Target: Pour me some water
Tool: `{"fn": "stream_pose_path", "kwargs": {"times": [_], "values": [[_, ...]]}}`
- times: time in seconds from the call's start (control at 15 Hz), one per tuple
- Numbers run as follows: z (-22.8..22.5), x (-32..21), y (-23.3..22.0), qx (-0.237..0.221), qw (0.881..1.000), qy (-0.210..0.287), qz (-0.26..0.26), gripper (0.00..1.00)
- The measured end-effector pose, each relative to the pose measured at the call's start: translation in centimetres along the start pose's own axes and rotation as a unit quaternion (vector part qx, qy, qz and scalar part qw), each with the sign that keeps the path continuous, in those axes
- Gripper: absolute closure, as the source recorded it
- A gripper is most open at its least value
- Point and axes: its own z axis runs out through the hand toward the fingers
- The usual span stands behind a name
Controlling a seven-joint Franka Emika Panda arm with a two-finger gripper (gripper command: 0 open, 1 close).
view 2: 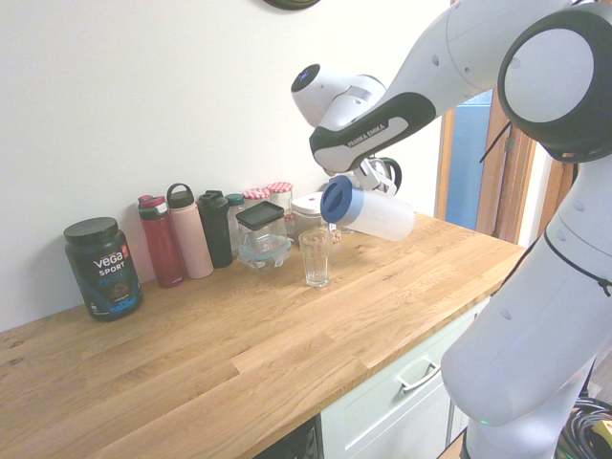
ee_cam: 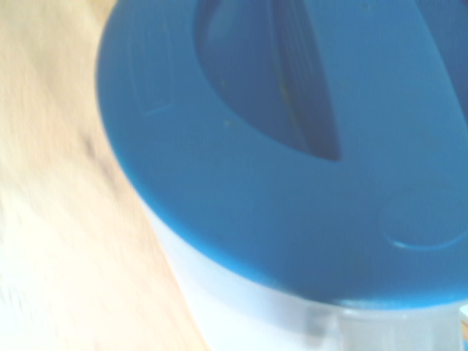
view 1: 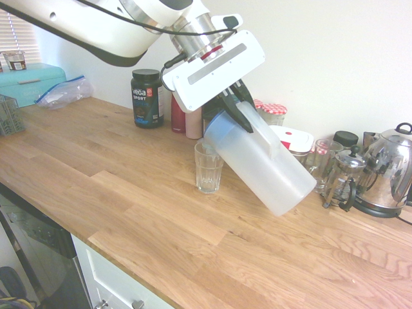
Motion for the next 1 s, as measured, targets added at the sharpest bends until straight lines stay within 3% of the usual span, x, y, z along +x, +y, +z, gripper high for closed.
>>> {"fn": "stream_pose_path", "kwargs": {"times": [0.2,0.47,0.73,1.0], "values": [[0.2,-2.6,5.2,0.082,0.994,0.018,0.067,1.00],[1.2,-5.3,8.4,0.178,0.970,0.029,0.165,1.00],[1.6,-7.1,9.1,0.237,0.935,0.021,0.264,1.00],[1.9,-12.0,7.9,0.267,0.892,0.003,0.364,1.00]]}}
